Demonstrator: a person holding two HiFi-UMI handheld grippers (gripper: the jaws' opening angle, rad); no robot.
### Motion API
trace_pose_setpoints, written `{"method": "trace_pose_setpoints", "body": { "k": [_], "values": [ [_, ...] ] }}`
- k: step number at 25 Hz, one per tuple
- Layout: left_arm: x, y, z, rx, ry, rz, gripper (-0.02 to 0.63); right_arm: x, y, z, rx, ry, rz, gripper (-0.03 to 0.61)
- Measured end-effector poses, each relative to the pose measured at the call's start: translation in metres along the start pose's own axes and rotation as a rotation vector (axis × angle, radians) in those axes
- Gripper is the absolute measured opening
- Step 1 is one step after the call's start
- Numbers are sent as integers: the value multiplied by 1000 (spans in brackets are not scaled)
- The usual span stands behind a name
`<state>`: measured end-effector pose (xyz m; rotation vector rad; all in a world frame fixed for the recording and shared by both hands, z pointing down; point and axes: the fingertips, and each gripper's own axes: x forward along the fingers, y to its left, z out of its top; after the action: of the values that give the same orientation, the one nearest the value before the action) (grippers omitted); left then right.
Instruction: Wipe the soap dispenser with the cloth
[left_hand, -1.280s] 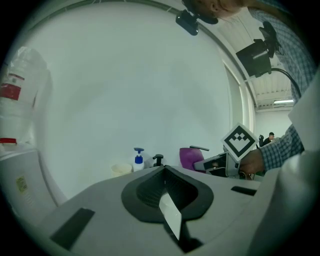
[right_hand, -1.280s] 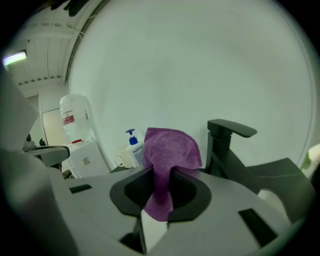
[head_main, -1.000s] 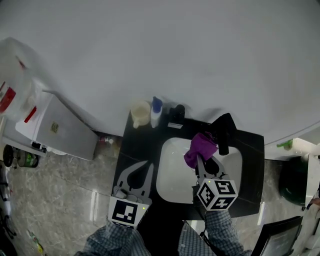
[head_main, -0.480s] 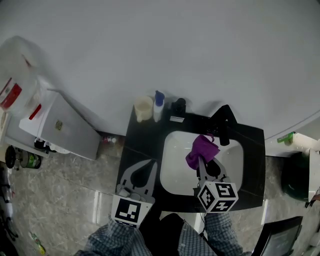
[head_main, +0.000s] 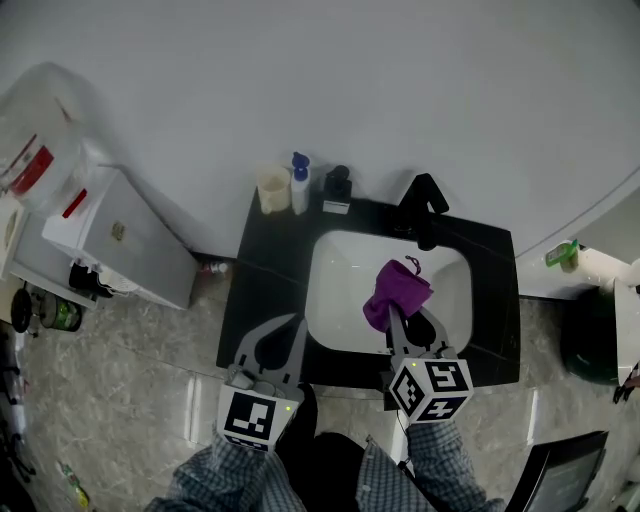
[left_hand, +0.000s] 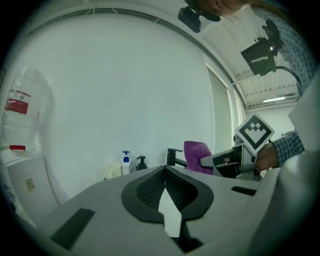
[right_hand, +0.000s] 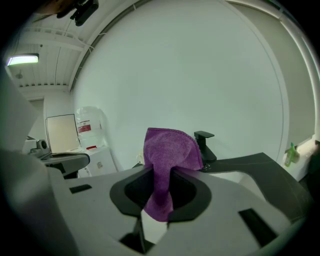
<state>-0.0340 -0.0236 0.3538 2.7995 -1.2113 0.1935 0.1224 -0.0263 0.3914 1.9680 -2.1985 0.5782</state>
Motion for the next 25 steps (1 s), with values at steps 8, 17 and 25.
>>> {"method": "trace_pose_setpoints", "body": {
  "k": [8, 17, 25],
  "values": [
    [-68, -68, -5, 28, -7, 38, 2, -96, 7, -32, 6, -28, 38, 75],
    [-139, -118, -12, 46, -2, 90, 2, -183, 11, -51, -9, -62, 46, 75],
    [-172, -131, 2, 74, -1, 90, 2, -213, 26, -56, 19, -68, 50, 75]
  ]
}}
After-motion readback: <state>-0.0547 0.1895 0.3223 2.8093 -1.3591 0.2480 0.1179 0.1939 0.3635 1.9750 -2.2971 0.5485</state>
